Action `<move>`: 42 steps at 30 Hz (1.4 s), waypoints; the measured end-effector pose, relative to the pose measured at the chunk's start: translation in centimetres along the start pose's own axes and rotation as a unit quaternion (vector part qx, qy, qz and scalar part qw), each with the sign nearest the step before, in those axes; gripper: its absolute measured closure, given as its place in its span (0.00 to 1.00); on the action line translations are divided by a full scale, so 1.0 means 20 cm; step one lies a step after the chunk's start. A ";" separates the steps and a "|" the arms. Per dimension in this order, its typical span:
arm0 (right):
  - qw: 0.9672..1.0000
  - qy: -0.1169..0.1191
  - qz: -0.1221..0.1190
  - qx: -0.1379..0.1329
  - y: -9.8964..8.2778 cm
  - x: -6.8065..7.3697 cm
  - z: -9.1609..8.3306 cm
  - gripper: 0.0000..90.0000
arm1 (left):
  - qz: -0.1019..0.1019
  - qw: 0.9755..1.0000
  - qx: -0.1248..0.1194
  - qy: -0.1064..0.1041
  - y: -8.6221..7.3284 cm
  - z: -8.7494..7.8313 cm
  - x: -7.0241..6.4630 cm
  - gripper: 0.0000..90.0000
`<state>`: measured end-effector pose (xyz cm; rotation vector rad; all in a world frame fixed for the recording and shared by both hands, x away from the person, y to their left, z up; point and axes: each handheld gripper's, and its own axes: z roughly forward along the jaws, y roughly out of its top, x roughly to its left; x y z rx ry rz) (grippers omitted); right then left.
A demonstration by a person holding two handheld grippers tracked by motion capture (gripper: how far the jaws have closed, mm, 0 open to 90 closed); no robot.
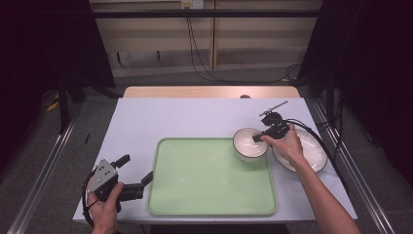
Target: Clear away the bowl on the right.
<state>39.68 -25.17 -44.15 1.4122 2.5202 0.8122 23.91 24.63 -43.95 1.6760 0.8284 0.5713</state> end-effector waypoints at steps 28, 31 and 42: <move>0.999 0.022 0.020 -0.045 0.01 -0.02 -0.04 0.03 | -0.001 1.000 0.000 -0.002 0.00 0.00 0.00 0.02; 0.998 0.022 0.015 -0.049 0.01 -0.02 -0.05 0.05 | -0.001 1.000 0.000 -0.004 0.00 0.00 0.00 0.02; 0.991 0.001 0.000 -0.137 -0.03 0.01 -0.12 0.04 | -0.002 1.000 0.000 -0.001 0.00 0.00 0.00 0.02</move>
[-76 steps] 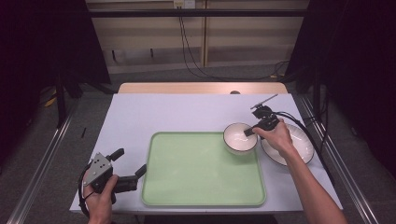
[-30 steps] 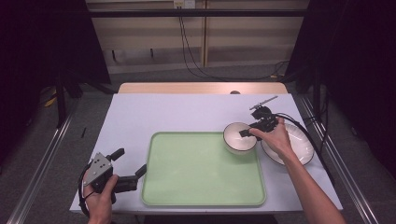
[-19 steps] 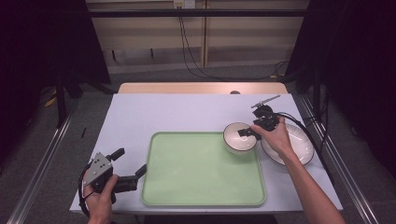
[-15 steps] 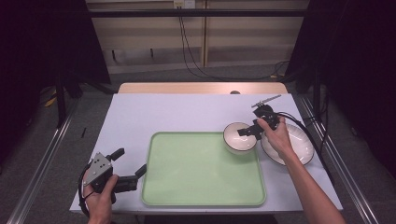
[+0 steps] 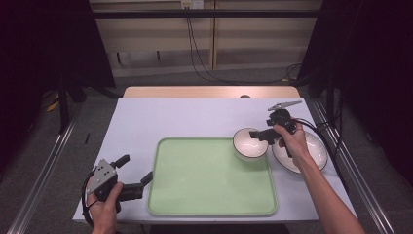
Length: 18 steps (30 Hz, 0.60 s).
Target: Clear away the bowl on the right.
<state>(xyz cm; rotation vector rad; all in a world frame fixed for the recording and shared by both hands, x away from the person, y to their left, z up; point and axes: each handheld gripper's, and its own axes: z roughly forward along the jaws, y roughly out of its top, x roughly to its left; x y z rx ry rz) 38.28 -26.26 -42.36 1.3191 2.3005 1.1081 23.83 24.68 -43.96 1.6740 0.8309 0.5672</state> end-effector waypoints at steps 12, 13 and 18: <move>0.997 -0.044 -0.005 -0.058 -0.09 -0.02 -0.13 0.03 | 0.000 1.000 0.001 -0.003 0.00 0.01 0.00 0.02; 0.997 -0.053 -0.003 -0.060 -0.09 -0.02 -0.14 0.03 | 0.001 1.000 0.000 0.001 0.00 0.01 0.00 0.02; 0.994 -0.074 -0.005 -0.084 -0.13 0.00 -0.19 0.03 | 0.000 1.000 -0.001 0.003 0.00 0.00 0.00 0.02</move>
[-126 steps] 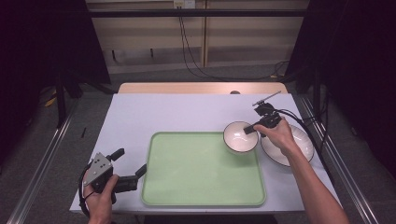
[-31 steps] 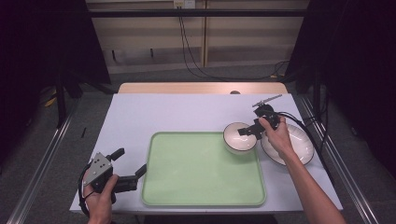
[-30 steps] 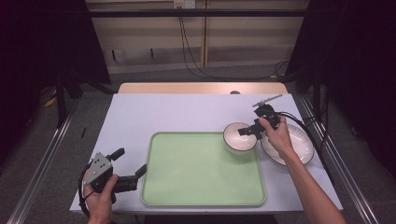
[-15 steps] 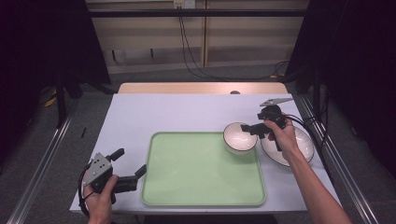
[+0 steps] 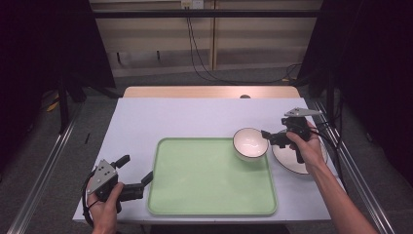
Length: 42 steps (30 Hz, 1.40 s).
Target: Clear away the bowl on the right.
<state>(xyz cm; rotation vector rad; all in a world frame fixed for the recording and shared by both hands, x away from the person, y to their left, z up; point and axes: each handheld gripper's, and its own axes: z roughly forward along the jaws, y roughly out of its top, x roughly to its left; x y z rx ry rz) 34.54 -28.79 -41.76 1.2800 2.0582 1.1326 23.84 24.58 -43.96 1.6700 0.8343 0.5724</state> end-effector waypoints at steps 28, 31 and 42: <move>0.997 -0.046 0.015 -0.067 -0.27 0.09 -0.39 0.04 | -0.007 1.000 -0.004 0.006 0.00 0.00 -0.02 0.01; 0.996 -0.049 0.017 -0.071 -0.30 0.10 -0.42 0.04 | -0.007 1.000 -0.002 0.007 0.00 0.00 -0.02 0.01; 0.996 -0.049 0.023 -0.074 -0.40 0.17 -0.56 0.04 | -0.009 1.000 -0.004 0.006 0.00 0.00 -0.02 0.01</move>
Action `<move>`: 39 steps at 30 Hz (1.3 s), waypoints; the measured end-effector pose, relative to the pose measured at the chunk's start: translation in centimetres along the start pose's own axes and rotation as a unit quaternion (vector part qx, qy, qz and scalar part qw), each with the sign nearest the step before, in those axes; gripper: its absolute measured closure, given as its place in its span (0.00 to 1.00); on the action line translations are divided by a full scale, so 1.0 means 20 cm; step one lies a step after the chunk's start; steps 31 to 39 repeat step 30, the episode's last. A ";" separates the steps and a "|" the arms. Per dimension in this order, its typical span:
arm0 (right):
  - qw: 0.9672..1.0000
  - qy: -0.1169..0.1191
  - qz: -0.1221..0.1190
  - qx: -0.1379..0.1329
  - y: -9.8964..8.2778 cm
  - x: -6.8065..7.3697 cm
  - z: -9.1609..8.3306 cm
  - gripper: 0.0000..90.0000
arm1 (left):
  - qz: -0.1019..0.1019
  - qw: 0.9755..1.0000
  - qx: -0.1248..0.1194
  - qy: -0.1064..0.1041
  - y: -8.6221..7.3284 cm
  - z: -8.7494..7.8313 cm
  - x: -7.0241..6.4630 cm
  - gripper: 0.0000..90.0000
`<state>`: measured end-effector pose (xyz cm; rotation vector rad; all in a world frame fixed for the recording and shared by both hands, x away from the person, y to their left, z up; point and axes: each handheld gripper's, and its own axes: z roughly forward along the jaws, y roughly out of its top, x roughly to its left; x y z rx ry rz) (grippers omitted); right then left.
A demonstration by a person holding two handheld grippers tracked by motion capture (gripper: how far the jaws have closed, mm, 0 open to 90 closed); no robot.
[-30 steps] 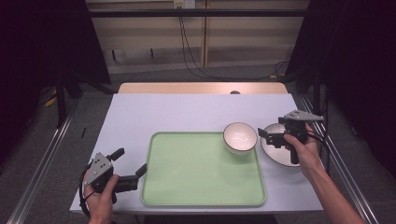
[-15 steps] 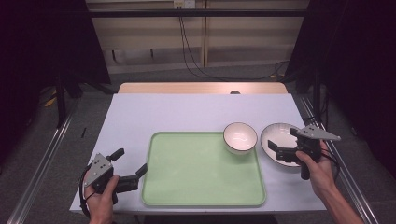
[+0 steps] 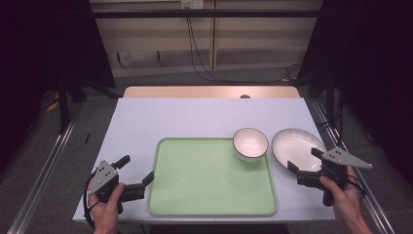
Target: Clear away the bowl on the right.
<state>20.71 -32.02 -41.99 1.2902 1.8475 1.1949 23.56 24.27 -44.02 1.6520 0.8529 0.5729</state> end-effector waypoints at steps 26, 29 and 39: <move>0.999 -0.011 0.022 -0.024 -0.18 0.06 -0.12 0.04 | 0.003 1.000 0.002 0.004 0.00 0.00 0.00 0.01; 0.999 -0.012 0.020 -0.025 -0.18 0.06 -0.12 0.04 | 0.004 1.000 0.001 0.002 0.00 0.00 0.00 0.01; 0.999 -0.011 0.020 -0.026 -0.18 0.06 -0.12 0.04 | 0.004 1.000 0.002 0.004 0.00 0.00 0.00 0.01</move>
